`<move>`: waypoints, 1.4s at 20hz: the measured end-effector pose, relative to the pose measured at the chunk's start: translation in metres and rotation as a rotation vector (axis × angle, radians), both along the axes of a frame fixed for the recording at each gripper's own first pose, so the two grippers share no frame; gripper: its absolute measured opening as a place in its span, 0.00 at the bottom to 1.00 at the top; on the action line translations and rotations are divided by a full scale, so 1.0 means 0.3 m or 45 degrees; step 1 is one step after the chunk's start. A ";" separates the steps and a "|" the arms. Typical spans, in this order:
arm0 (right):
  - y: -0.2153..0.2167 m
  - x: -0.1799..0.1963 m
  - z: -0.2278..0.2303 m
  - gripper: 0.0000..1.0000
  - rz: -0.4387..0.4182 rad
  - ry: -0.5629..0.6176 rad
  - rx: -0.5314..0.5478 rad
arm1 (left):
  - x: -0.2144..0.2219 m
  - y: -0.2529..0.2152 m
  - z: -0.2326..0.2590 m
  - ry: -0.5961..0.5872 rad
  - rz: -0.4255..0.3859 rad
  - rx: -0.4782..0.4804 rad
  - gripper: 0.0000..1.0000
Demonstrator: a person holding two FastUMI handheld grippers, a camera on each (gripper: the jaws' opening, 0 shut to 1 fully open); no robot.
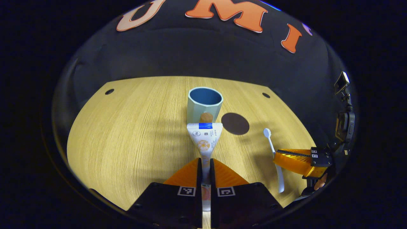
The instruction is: Put the toothbrush and toothpaste on the desktop into the cup, then pick up the cup and place it on the coaster on the desktop.
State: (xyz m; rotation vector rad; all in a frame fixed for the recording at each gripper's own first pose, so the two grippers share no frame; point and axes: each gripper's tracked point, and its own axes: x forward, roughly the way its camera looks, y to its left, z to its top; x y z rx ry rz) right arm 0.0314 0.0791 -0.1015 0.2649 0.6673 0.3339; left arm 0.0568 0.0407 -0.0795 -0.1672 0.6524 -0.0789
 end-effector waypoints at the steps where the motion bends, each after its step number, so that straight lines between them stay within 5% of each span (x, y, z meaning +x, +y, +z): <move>1: 0.005 0.007 0.016 0.04 -0.003 -0.029 0.013 | 0.016 0.007 0.009 -0.044 0.008 -0.016 0.10; 21: -0.035 0.236 0.230 0.04 -0.131 -0.554 0.077 | 0.252 0.143 0.524 -1.093 0.086 -0.015 0.09; 28: -0.049 0.329 0.342 0.04 -0.170 -0.758 0.108 | 0.393 0.123 0.478 -1.119 -0.017 -0.113 0.10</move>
